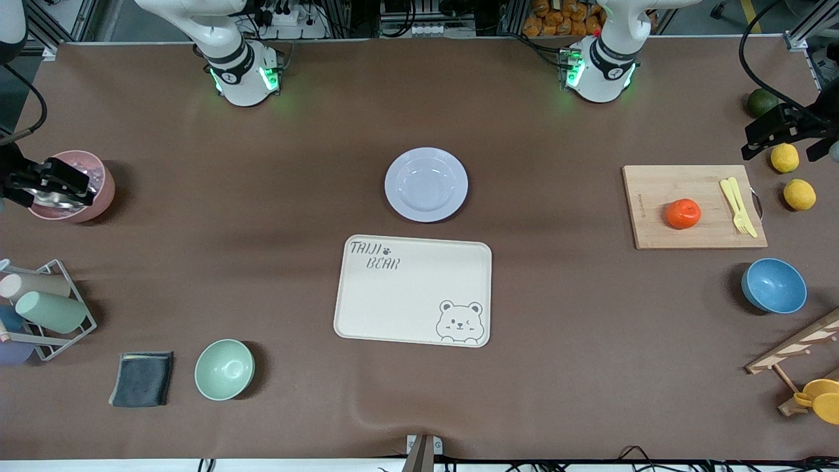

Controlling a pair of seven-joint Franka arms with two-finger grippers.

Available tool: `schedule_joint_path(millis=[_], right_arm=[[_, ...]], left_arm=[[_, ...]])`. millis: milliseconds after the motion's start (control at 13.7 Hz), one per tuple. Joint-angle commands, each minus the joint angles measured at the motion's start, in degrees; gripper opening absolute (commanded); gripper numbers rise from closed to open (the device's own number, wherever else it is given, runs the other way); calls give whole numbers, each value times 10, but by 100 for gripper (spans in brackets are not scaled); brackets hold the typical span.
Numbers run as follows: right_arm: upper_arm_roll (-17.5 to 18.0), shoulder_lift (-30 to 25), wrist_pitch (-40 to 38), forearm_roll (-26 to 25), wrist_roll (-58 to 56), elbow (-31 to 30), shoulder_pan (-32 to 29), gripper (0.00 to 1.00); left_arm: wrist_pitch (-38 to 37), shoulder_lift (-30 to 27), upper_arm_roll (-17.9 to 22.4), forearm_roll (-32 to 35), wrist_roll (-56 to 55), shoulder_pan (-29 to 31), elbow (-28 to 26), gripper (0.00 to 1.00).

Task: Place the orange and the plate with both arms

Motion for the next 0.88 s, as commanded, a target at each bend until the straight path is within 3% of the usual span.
schedule_joint_path(millis=[0, 366, 585, 805], right_arm=[[10, 1, -5, 8, 8, 5, -13, 100], [10, 3, -4, 8, 9, 5, -9, 100], [10, 8, -5, 8, 9, 2, -9, 100], [10, 18, -7, 33, 2, 1, -9, 100]], left_arm=[[-11, -5, 1, 3, -5, 0, 6, 100], [-11, 22, 21, 7, 16, 17, -14, 100], [33, 41, 22, 11, 30, 58, -86, 100], [128, 32, 20, 38, 21, 71, -187, 100]])
